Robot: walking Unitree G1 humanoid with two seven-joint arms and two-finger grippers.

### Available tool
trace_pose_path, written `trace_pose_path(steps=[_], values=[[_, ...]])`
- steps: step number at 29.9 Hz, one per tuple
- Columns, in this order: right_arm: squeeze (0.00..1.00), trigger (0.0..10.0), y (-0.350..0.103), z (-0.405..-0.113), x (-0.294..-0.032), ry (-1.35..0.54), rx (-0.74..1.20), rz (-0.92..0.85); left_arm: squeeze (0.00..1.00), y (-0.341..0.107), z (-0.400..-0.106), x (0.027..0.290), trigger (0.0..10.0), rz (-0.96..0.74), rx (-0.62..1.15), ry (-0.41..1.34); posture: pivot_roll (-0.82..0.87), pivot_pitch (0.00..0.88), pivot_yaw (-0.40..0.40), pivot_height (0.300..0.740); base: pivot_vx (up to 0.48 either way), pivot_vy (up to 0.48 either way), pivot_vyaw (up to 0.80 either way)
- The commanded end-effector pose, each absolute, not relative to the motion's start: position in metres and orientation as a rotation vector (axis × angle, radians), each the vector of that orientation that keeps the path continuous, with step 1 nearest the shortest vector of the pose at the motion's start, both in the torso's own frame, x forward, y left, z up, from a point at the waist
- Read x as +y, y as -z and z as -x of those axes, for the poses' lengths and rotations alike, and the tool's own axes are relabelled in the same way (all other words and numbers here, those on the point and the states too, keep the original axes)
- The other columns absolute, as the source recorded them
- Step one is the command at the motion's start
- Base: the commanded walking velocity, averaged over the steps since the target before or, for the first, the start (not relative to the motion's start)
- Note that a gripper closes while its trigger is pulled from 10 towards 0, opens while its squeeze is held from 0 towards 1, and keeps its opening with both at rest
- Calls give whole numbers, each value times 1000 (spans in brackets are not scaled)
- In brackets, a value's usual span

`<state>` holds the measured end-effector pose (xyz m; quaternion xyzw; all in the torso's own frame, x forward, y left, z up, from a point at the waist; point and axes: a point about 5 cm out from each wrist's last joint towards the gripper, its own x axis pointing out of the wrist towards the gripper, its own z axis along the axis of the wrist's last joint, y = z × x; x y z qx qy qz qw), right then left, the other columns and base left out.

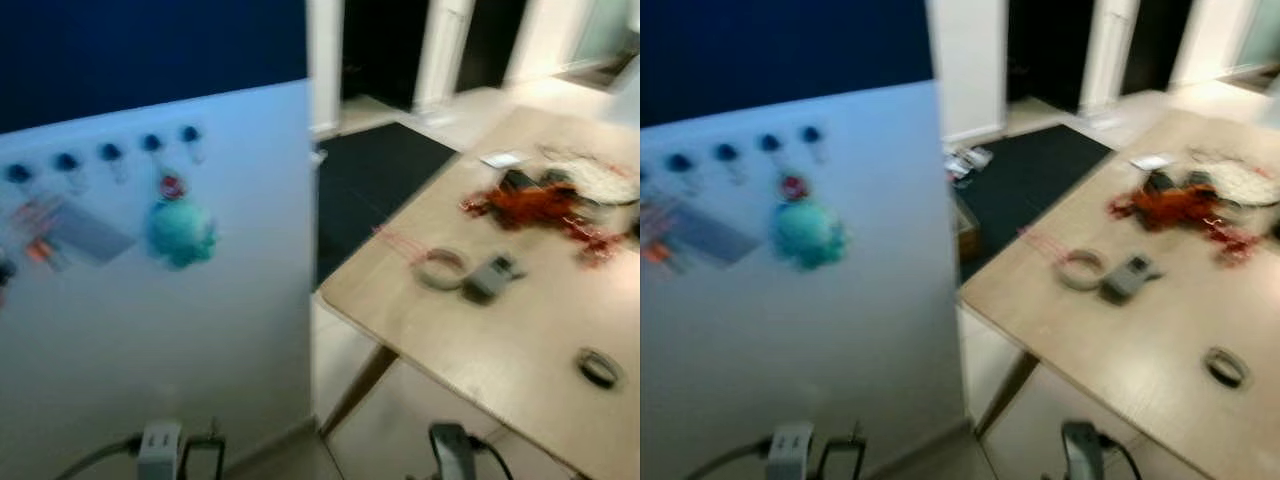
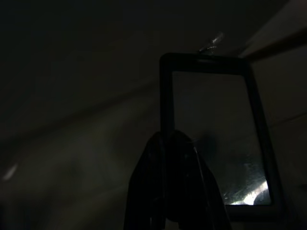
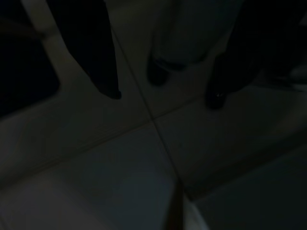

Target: Hang keys on a hook

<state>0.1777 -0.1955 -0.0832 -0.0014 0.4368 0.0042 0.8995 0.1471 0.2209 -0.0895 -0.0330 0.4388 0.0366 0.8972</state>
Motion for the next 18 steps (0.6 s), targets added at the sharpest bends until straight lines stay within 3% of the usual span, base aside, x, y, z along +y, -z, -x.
trace_pose_path(steps=[1, 18], values=[[0, 10000, 84, -177, -193, -14, 909, -3, 0, 88, -151, 222, 10000, 55, 905, -68, 36, 31, 17, 740, 0, 0, 775], [0, 10000, 84, -177, -192, -12, 907, -11, 0, 90, -152, 218, 10000, 7, 936, -63, 38, 37, 17, 740, 0, 0, 775]])
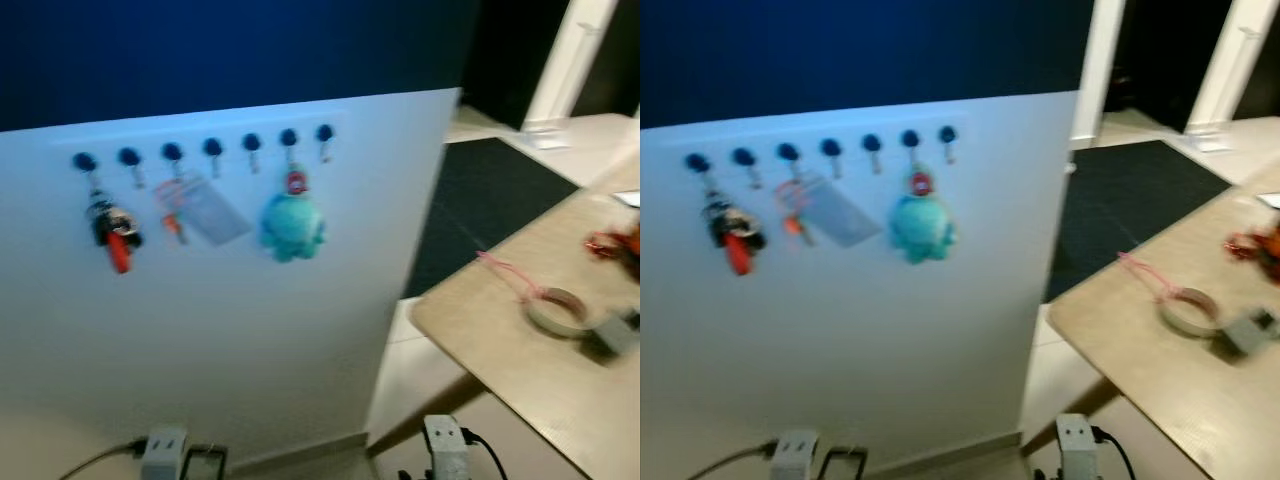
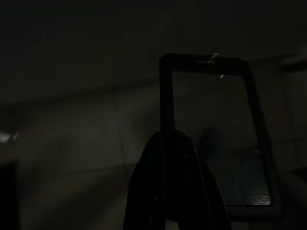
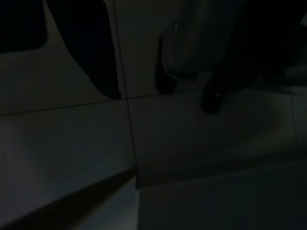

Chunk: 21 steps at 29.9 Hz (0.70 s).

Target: Hang keys on a hook

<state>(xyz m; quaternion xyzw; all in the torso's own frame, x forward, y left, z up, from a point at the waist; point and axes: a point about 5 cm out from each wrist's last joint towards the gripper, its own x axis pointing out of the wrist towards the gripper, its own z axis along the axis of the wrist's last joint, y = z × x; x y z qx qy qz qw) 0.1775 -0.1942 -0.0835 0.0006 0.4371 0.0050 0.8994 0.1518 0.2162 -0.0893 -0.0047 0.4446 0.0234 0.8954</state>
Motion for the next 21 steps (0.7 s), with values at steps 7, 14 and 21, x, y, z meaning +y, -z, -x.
trace_pose_path(steps=[7, 14, 21], values=[[0, 10000, 84, -177, -192, -13, 905, -14, 0, 86, -155, 228, 10000, 55, 913, -138, 39, 40, 15, 740, 0, 0, 775], [0, 10000, 84, -177, -192, 26, 897, -60, 0, 86, -156, 227, 10000, 51, 902, -112, 36, 40, 18, 740, 0, 0, 111], [0, 10000, 84, -176, -191, 21, 895, -62, 0, 85, -157, 225, 10000, 48, 892, -97, 36, 44, 16, 740, 0, 0, 0]])
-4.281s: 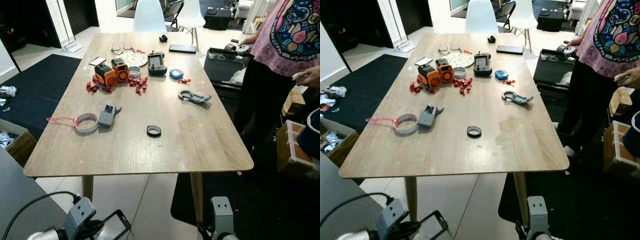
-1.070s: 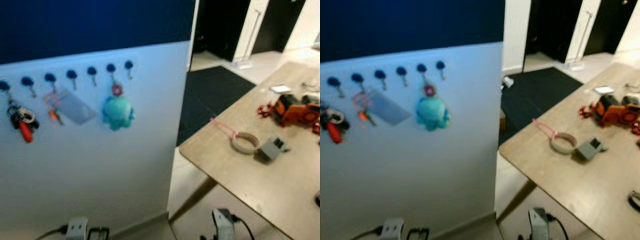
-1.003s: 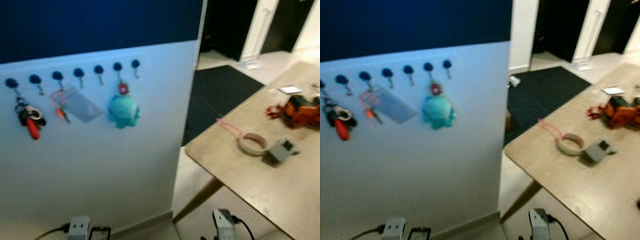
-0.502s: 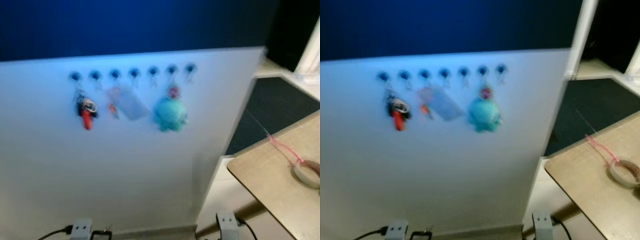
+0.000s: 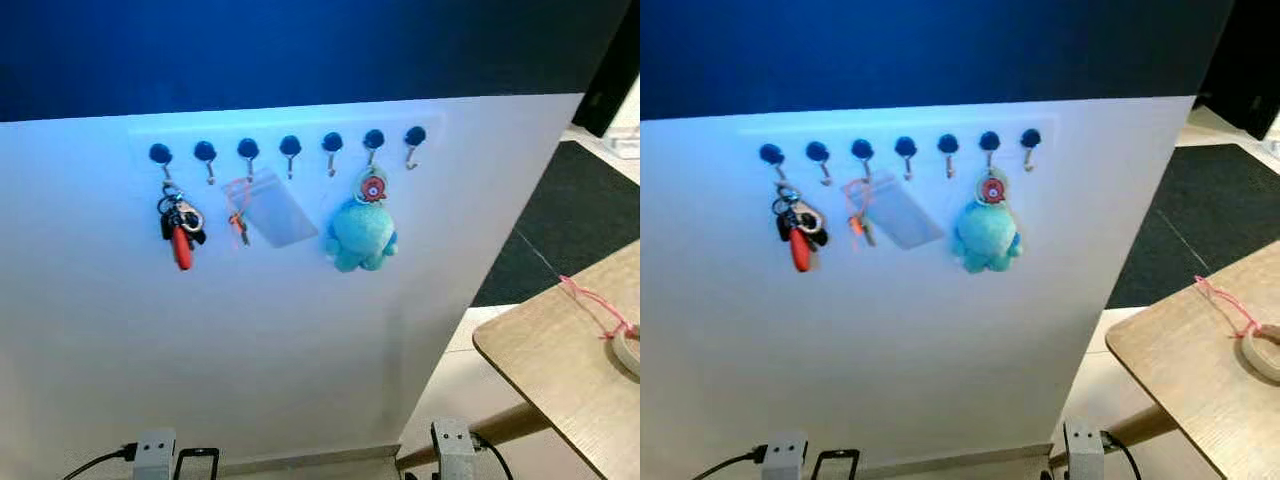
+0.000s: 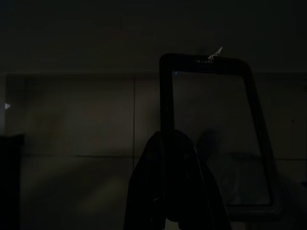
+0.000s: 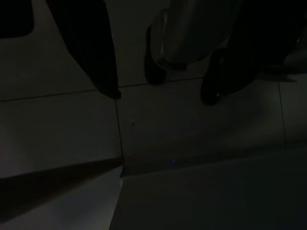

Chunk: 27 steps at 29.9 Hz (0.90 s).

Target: Hang keys on a hook

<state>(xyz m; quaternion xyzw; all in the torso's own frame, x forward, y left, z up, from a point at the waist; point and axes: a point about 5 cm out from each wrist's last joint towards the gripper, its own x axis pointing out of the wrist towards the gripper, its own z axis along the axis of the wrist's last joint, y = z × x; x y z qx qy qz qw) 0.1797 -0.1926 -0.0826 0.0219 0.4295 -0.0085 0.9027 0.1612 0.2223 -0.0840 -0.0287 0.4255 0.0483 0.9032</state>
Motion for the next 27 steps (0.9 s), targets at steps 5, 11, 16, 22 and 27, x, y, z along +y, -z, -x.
trace_pose_path(steps=[5, 11, 16, 22, 27], values=[[0, 10000, 84, -176, -191, 21, 891, -64, 0, 85, -157, 225, 10000, 50, 888, -97, 37, 46, 14, 740, 0, 0, 0], [0, 10000, 83, -179, -189, -24, 881, -26, 0, 85, -161, 216, 10000, 43, 886, -83, 39, 46, 13, 740, 0, 0, 0], [0, 10000, 83, -180, -187, -37, 880, -14, 0, 85, -166, 209, 10000, 42, 881, -73, 39, 47, 14, 740, 0, 0, 480], [0, 10000, 83, -179, -188, 1, 877, -40, 0, 84, -169, 207, 10000, 40, 872, -67, 40, 47, 16, 740, 0, 0, 533], [0, 10000, 83, -179, -189, 15, 880, -51, 0, 82, -173, 207, 10000, 33, 858, -63, 42, 48, 17, 740, 0, 0, 0]])
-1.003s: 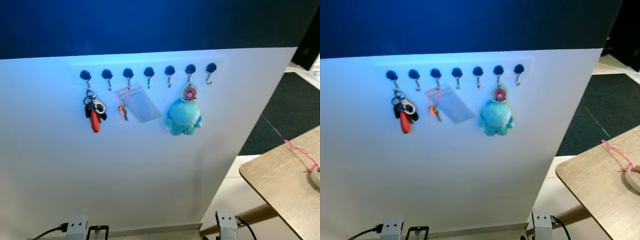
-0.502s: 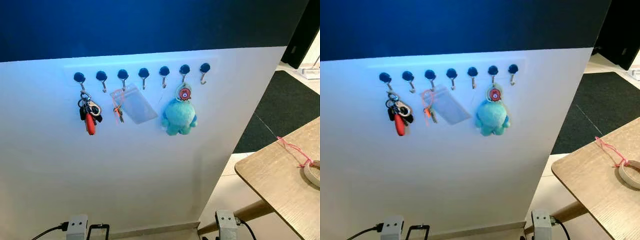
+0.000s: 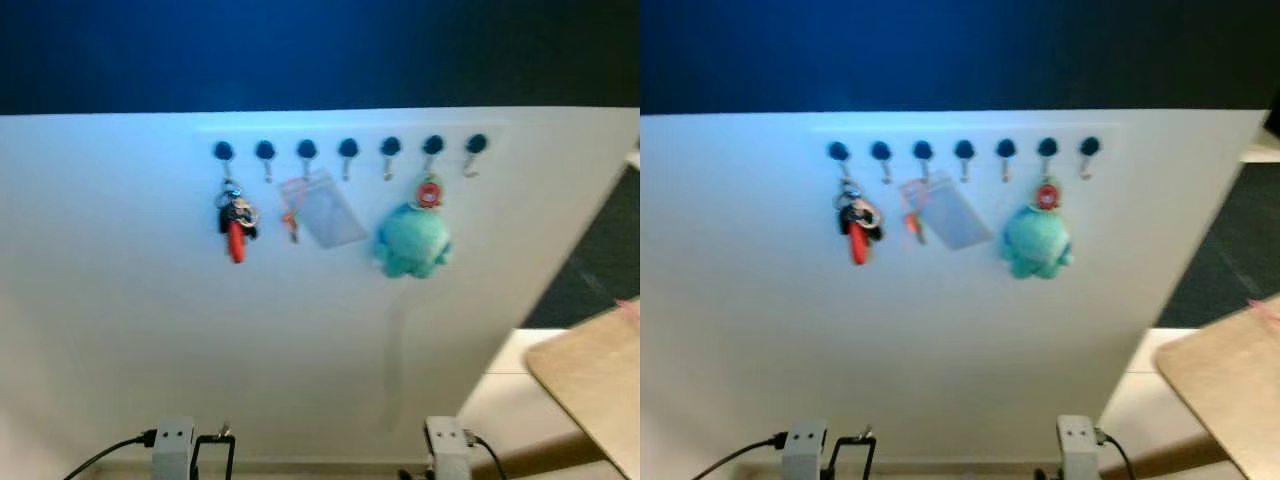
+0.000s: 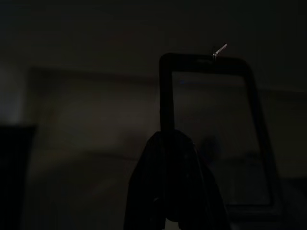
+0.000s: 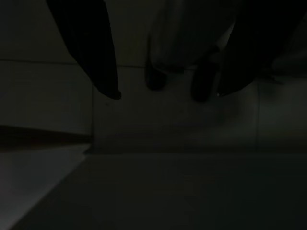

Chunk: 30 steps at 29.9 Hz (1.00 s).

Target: Hang keys on a hook

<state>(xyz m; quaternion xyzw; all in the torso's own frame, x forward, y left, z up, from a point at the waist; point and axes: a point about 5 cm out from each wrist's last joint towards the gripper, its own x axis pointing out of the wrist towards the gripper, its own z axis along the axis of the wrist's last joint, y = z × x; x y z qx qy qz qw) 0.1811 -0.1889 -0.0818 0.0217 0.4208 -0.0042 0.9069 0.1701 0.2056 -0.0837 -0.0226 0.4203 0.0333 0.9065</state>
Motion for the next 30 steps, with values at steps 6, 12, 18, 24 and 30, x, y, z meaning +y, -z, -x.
trace_pose_path(steps=[6, 12, 18, 24, 30], values=[[0, 10000, 83, -178, -189, 12, 880, -46, 0, 80, -177, 207, 10000, 17, 847, -62, 44, 46, 16, 740, 0, 0, 0], [0, 10000, 83, -178, -189, 11, 878, -46, 0, 80, -175, 209, 10000, 3, 850, -58, 45, 39, 17, 740, 0, 0, 0], [0, 10000, 83, -178, -188, 10, 877, -48, 0, 80, -173, 214, 10000, 7, 853, -68, 45, 35, 18, 740, 0, 0, 0], [0, 10000, 84, -178, -188, 9, 877, -49, 0, 82, -165, 223, 10000, 13, 861, -81, 45, 35, 17, 740, 0, 141, 0], [0, 10000, 84, -178, -188, 8, 877, -48, 0, 82, -163, 224, 10000, 17, 860, -83, 46, 37, 16, 740, 0, 342, 0]])
